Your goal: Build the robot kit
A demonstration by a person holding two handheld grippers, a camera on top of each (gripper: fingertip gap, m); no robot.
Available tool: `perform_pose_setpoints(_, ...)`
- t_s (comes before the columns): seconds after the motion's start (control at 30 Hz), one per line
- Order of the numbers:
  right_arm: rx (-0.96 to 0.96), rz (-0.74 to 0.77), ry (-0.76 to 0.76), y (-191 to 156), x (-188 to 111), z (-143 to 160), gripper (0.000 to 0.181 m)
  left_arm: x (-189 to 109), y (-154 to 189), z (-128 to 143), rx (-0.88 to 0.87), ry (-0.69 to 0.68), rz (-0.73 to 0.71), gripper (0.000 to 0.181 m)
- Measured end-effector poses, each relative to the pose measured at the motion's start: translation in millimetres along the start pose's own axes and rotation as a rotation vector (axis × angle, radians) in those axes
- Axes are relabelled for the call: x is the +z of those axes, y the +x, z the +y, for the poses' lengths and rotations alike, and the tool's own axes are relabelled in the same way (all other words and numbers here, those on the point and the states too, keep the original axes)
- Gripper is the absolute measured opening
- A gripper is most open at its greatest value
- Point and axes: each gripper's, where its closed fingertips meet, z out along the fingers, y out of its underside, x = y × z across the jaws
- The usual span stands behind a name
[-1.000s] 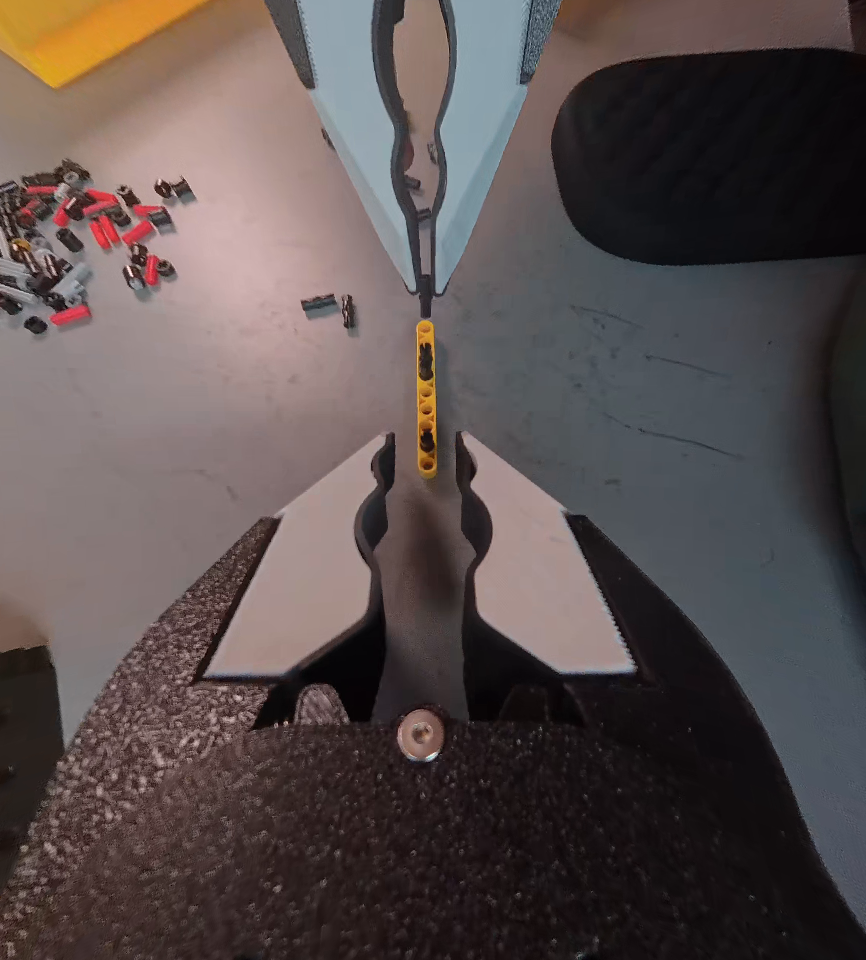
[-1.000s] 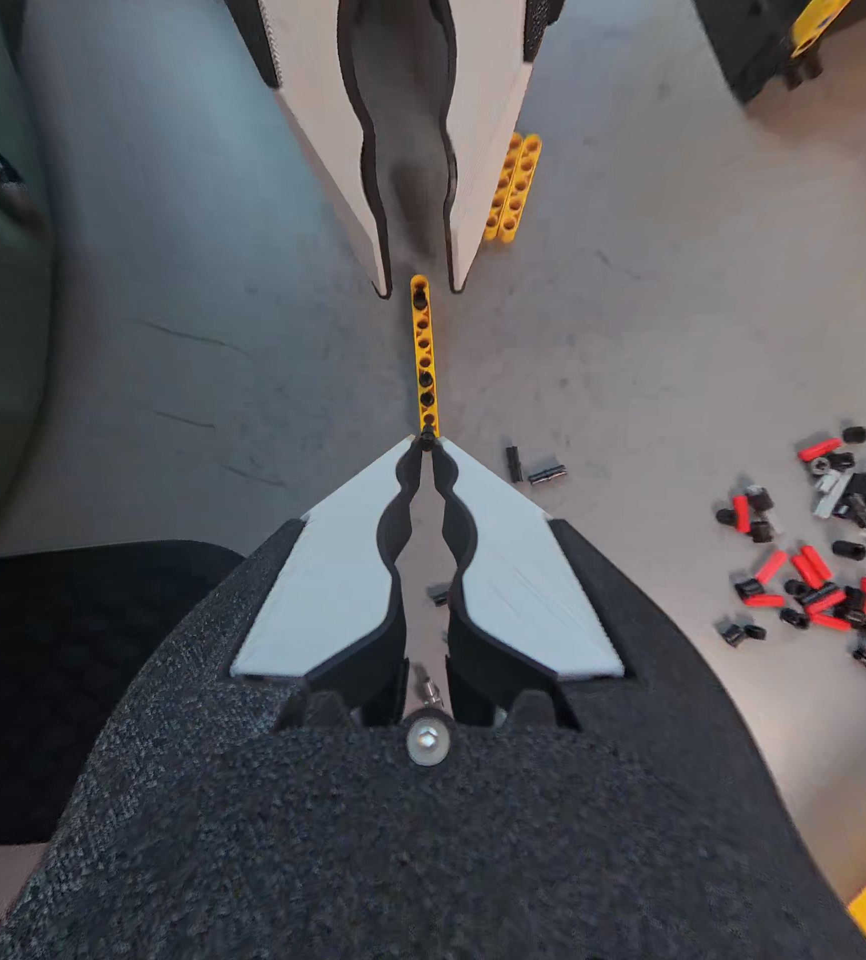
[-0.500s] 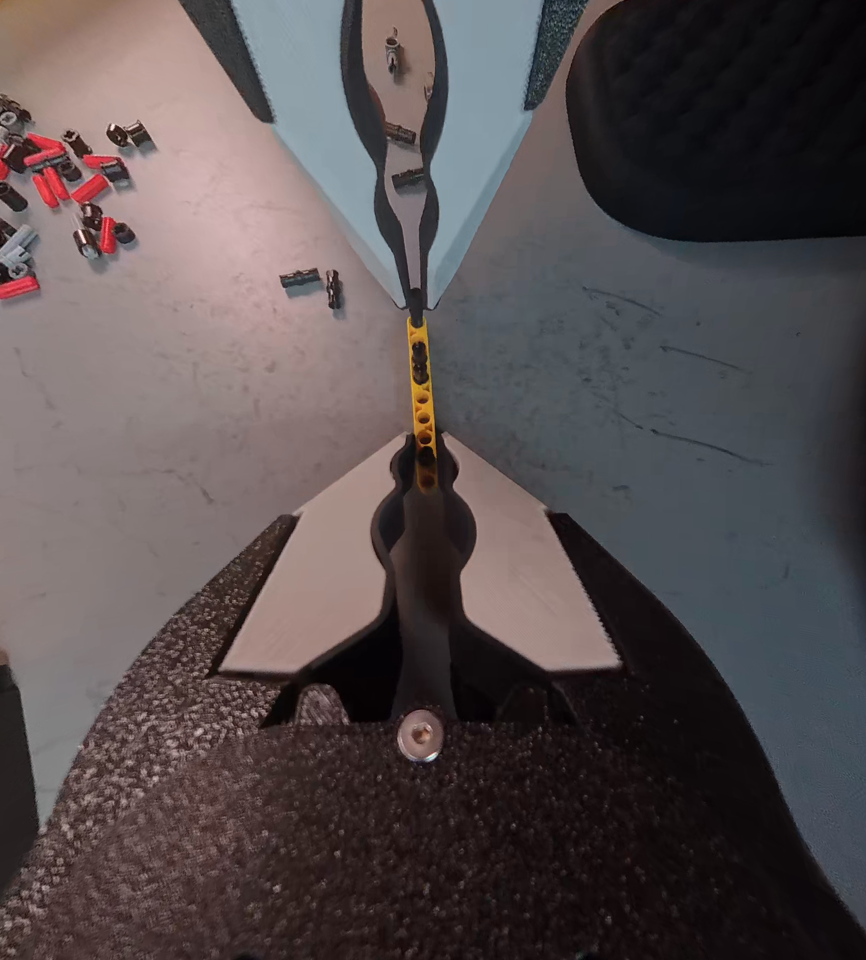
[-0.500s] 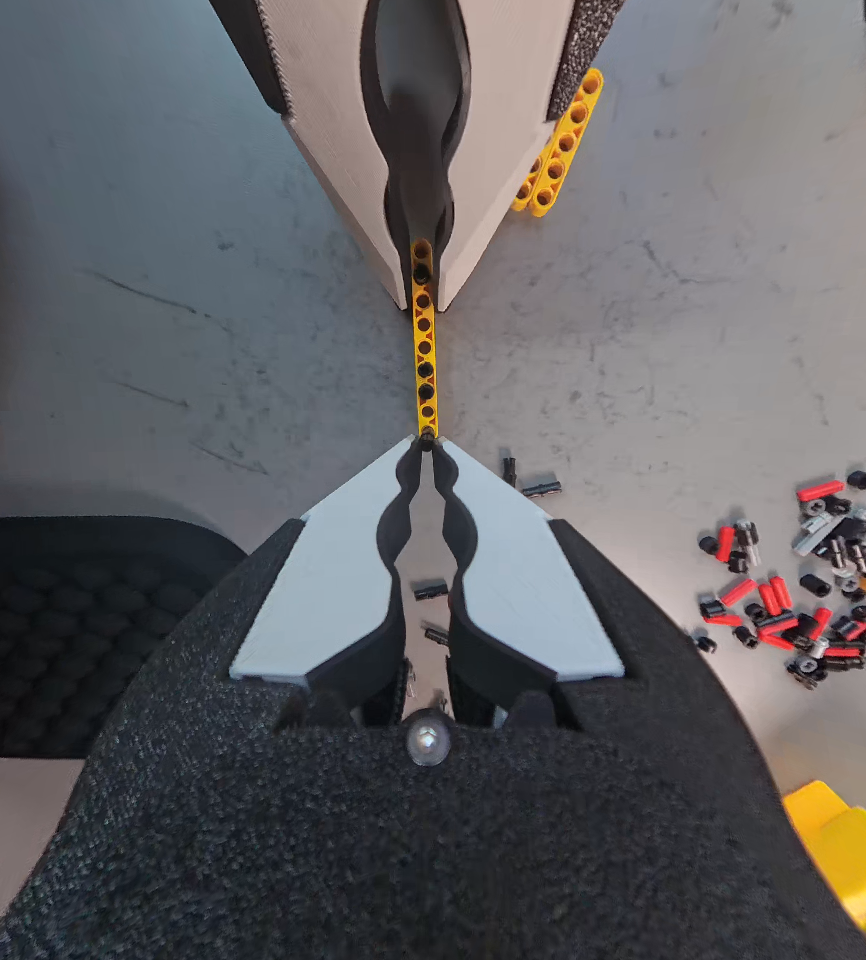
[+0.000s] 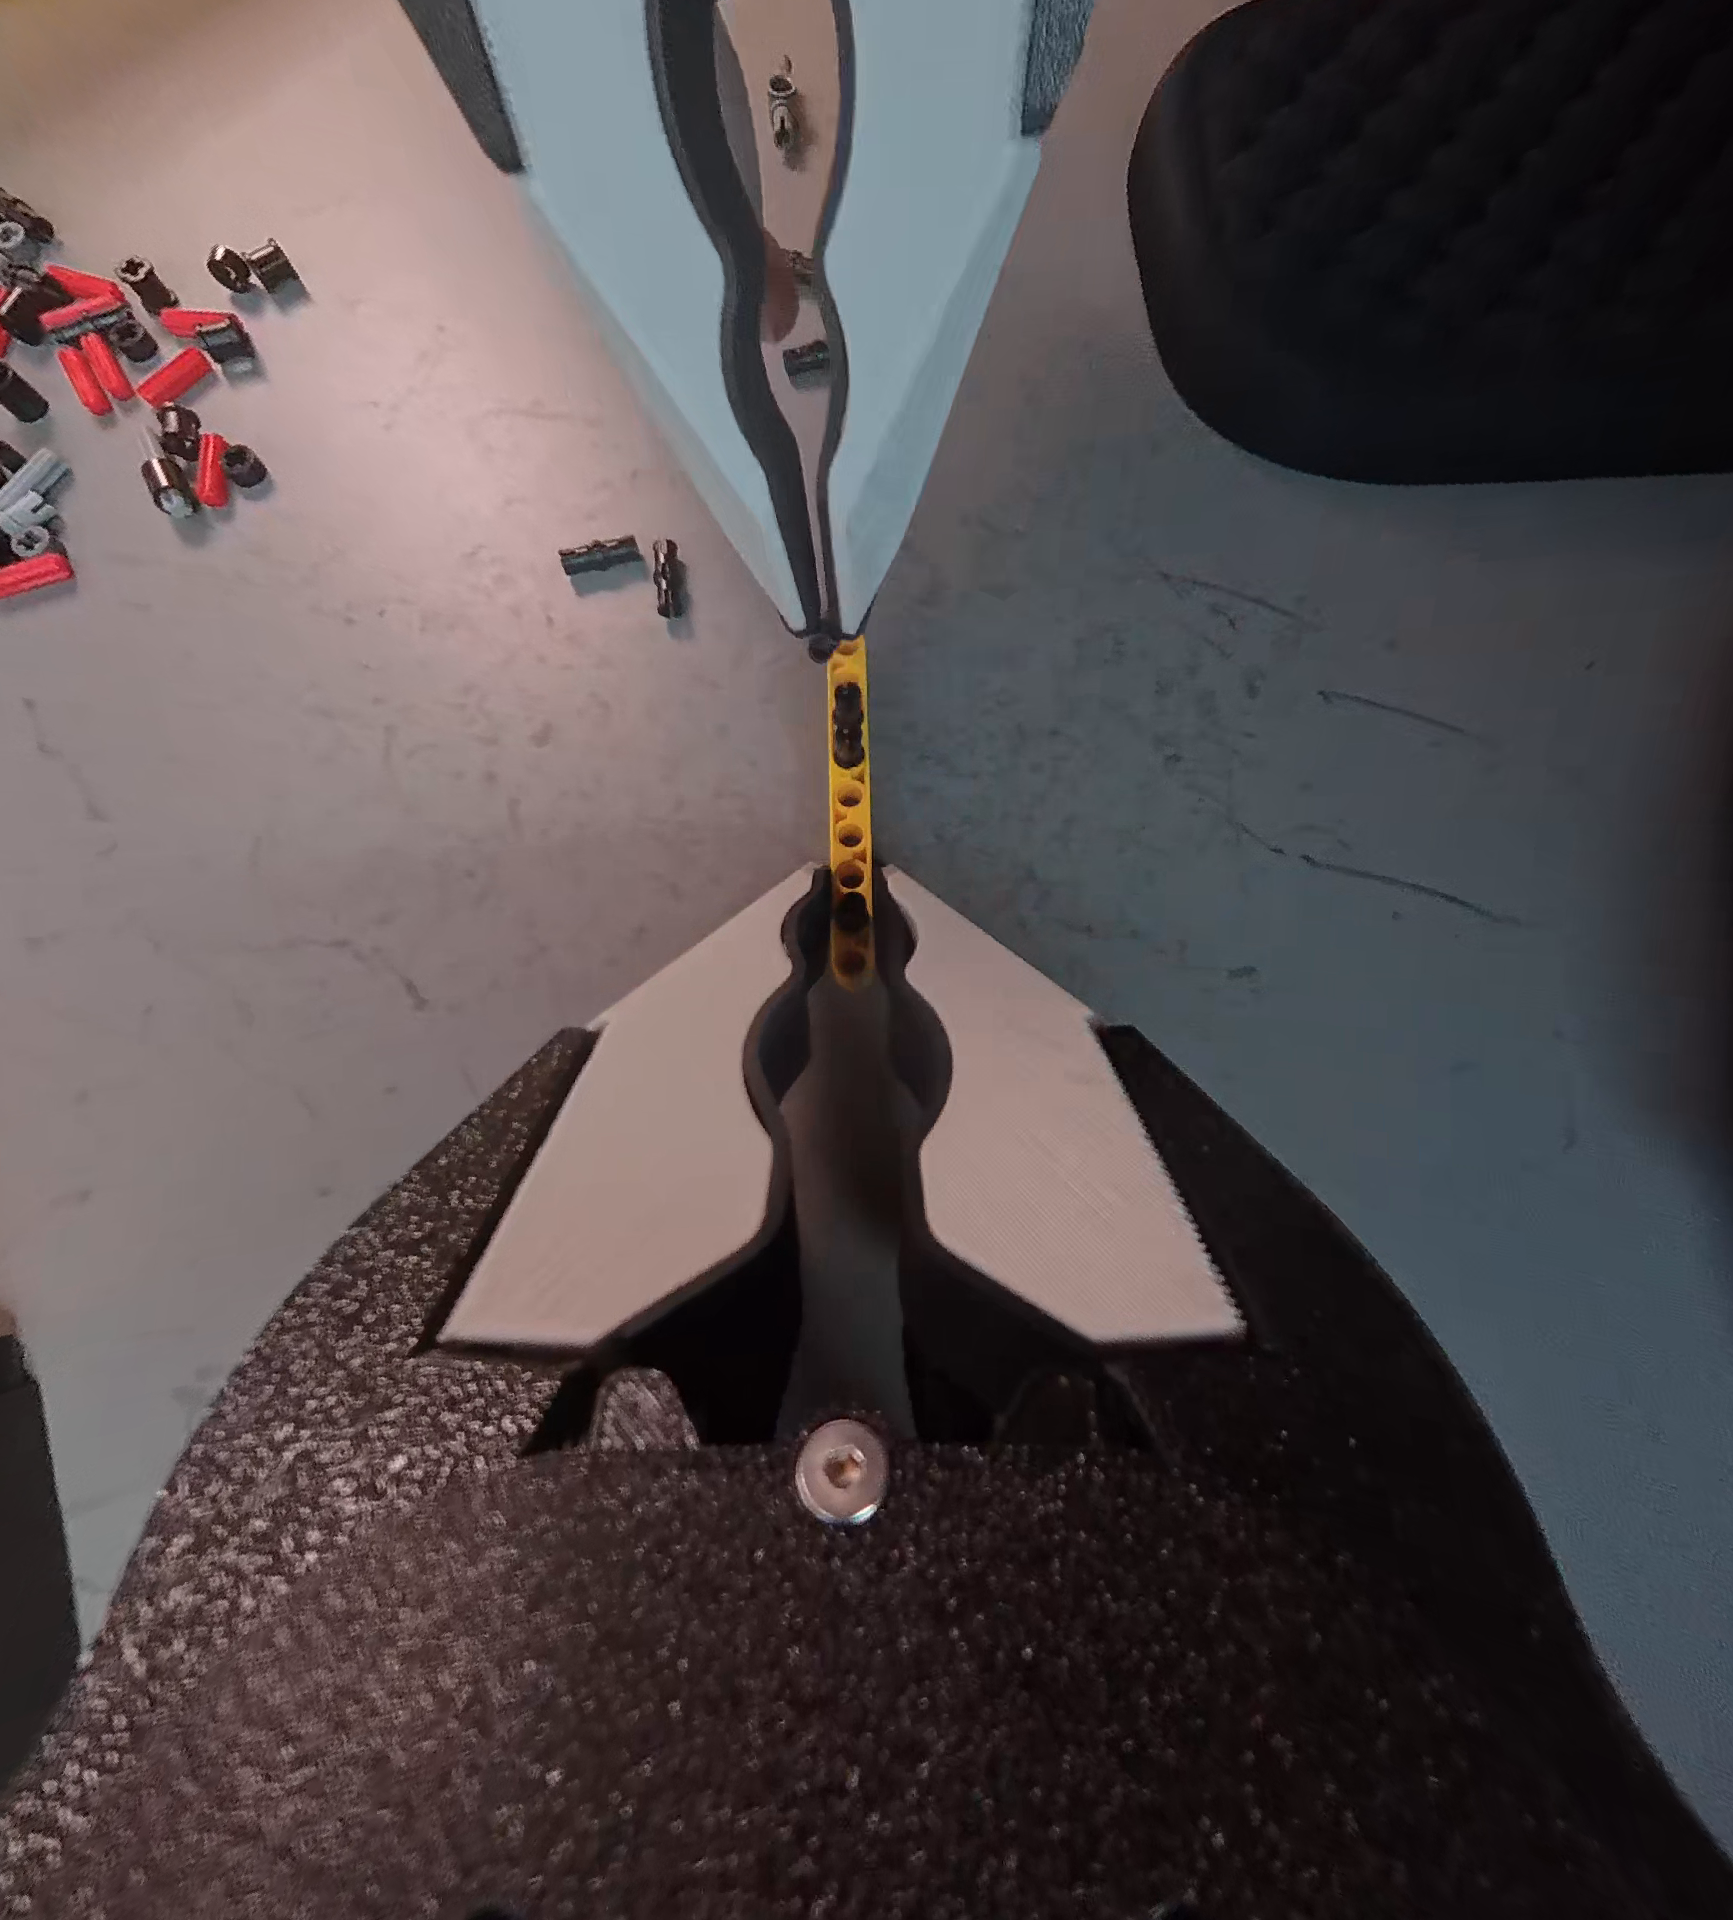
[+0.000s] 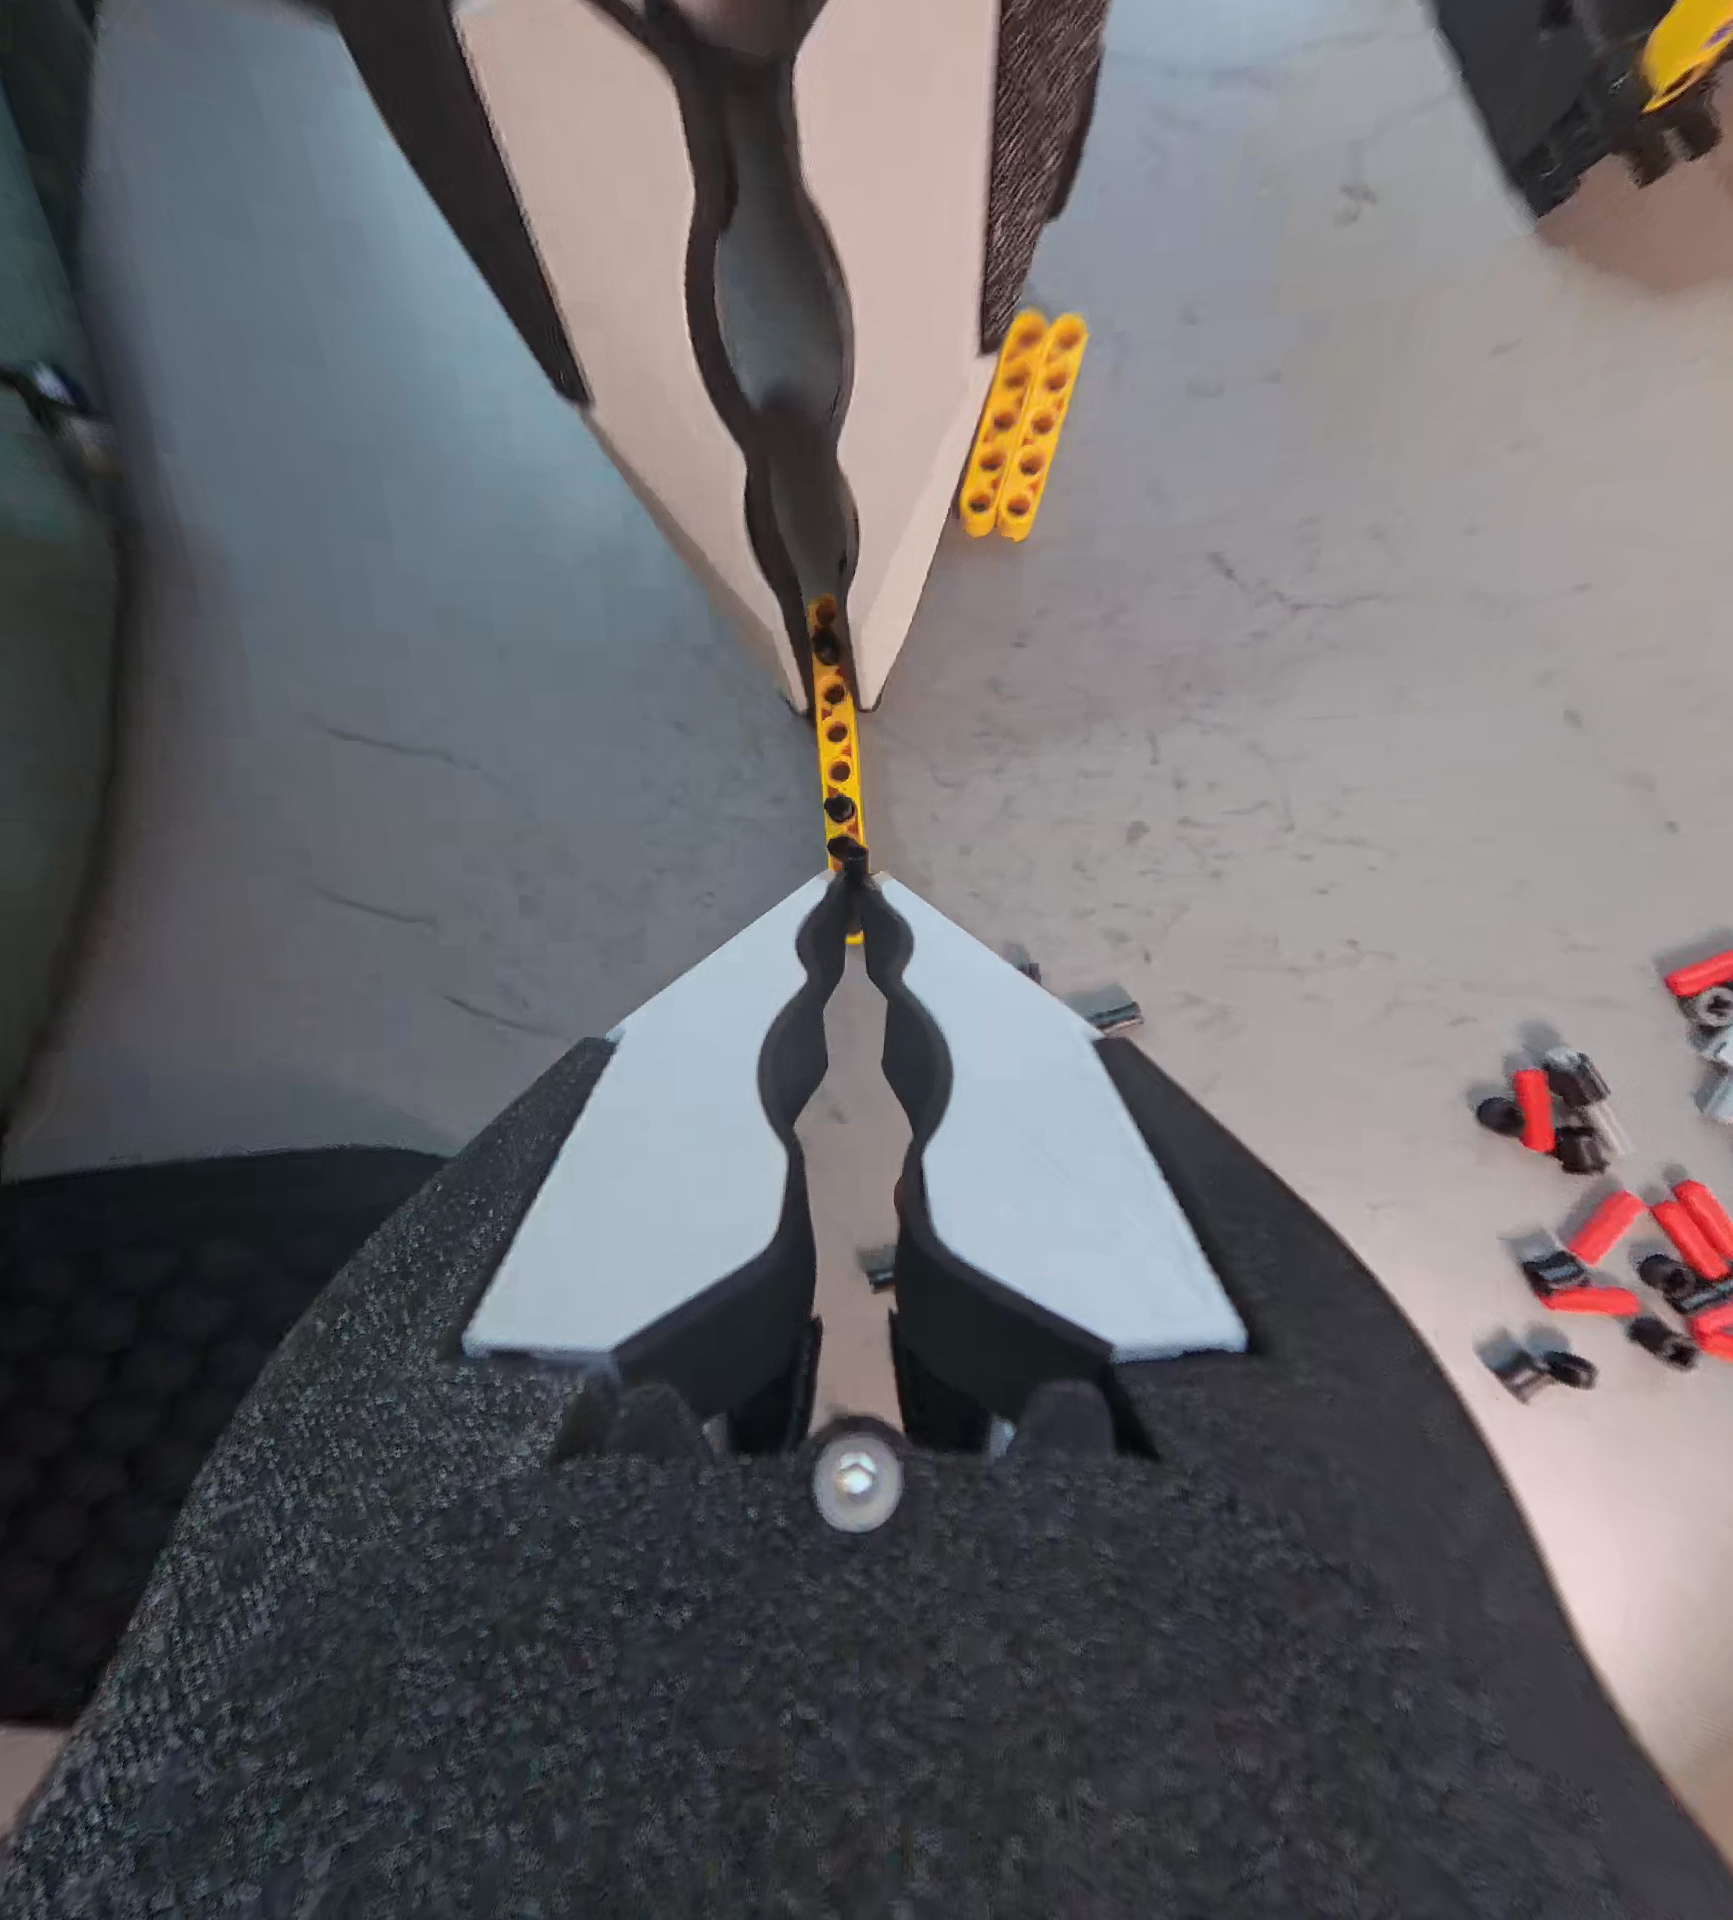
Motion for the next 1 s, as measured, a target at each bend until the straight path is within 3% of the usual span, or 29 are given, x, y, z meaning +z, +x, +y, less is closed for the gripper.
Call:
perform_pose_setpoints(0.1,0.155,-0.039,0.334,-3,-17,-34,0.002,-7,-1,-9,-0.01,0.071,-0.001,0.023)
perform_pose_setpoints(0.2,0.273,-0.058,0.655,-4,-37,-64,0.002,-26,5,-40,-0.088,0.267,0.069,0.024)
perform_pose_setpoints(0.3,0.334,-0.064,0.826,-5,-45,-77,0.002,-43,2,-63,-0.118,0.413,0.065,0.017)
perform_pose_setpoints(0.37,0.335,-0.067,0.868,-7,-47,-79,0.001,-46,-3,-65,-0.114,0.433,0.034,0.004)
perform_pose_setpoints(0.47,0.316,-0.054,0.842,-9,-45,-74,0.0,-45,-4,-63,-0.089,0.418,0.013,0.003)
perform_pose_setpoints(0.73,0.081,0.048,0.555,-16,-31,-64,0.01,-31,2,-48,-0.005,0.287,0.002,0.002)
perform_pose_setpoints(1.0,-0.091,0.085,0.325,-17,-17,-59,0.005,-25,5,-39,0.032,0.222,-0.003,0.002)
